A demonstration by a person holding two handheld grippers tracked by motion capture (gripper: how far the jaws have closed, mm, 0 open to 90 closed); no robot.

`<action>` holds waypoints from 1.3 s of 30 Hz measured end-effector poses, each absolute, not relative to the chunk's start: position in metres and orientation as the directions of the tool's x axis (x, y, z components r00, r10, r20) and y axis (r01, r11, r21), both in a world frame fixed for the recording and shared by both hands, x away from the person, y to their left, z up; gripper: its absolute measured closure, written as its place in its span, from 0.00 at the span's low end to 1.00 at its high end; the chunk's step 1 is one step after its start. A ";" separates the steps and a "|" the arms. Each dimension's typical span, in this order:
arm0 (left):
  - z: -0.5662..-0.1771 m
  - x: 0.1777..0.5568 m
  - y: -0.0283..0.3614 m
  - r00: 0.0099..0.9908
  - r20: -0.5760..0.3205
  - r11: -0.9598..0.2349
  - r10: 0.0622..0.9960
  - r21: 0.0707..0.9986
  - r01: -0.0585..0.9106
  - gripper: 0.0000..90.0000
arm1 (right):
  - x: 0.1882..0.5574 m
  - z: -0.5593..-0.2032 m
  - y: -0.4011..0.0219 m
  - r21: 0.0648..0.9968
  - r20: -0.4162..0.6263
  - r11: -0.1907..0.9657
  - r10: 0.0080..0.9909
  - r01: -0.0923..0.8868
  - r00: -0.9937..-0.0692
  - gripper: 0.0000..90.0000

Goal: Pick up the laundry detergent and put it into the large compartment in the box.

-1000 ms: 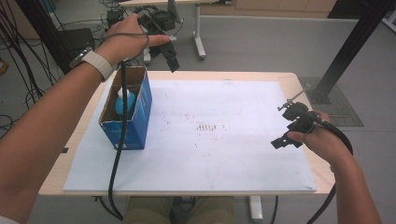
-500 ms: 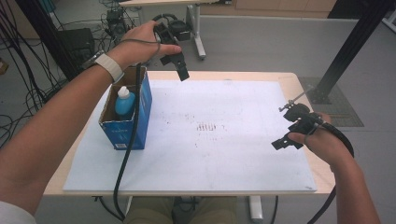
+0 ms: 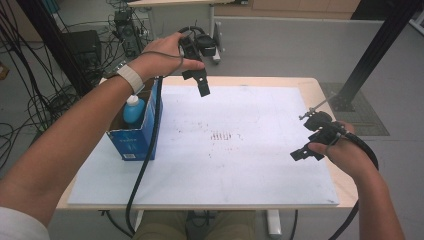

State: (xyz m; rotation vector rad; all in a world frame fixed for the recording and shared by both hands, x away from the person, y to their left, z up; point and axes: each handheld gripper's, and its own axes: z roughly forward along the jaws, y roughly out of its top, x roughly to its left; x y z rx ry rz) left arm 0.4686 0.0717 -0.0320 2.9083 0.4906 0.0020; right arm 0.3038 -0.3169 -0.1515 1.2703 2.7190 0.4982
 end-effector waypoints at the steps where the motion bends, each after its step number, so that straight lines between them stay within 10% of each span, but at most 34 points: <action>1: -0.033 0.469 0.071 0.947 -0.034 -0.929 0.318 0.189 0.319 0.08 | 0.304 -0.152 -0.317 0.333 0.049 0.598 0.761 0.729 -0.646 0.10; 39: -0.069 0.477 0.068 0.962 -0.076 -0.943 0.261 0.191 0.271 0.07 | 0.311 -0.156 -0.316 0.331 0.058 0.596 0.761 0.732 -0.646 0.10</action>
